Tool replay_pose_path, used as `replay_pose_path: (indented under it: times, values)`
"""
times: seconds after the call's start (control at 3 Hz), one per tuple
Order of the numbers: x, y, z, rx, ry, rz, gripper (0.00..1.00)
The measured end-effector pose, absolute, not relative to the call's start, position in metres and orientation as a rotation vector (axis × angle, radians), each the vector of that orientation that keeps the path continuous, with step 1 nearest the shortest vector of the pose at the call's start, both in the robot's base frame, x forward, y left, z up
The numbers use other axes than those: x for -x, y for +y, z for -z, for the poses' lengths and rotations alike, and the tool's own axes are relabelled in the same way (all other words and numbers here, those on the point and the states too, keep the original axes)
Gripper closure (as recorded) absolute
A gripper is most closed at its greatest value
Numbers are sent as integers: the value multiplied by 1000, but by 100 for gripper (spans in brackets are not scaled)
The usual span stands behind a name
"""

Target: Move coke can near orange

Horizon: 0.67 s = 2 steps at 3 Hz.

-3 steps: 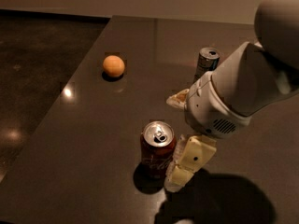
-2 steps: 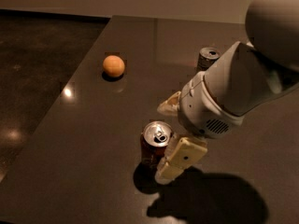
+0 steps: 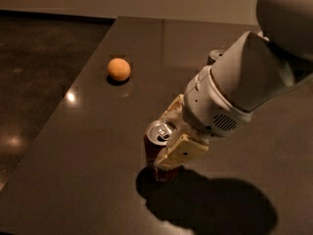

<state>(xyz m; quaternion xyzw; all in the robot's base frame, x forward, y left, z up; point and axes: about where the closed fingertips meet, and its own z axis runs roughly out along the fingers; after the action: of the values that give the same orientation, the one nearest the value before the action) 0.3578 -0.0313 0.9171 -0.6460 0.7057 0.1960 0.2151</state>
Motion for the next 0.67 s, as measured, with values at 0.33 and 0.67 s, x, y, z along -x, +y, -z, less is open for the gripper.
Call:
replay_pose_path:
  times: [0.33, 0.67]
  values:
    - [-380, -35, -935, 1758, 1965, -493, 87]
    - [-433, -48, -957, 1681, 1994, -380, 100]
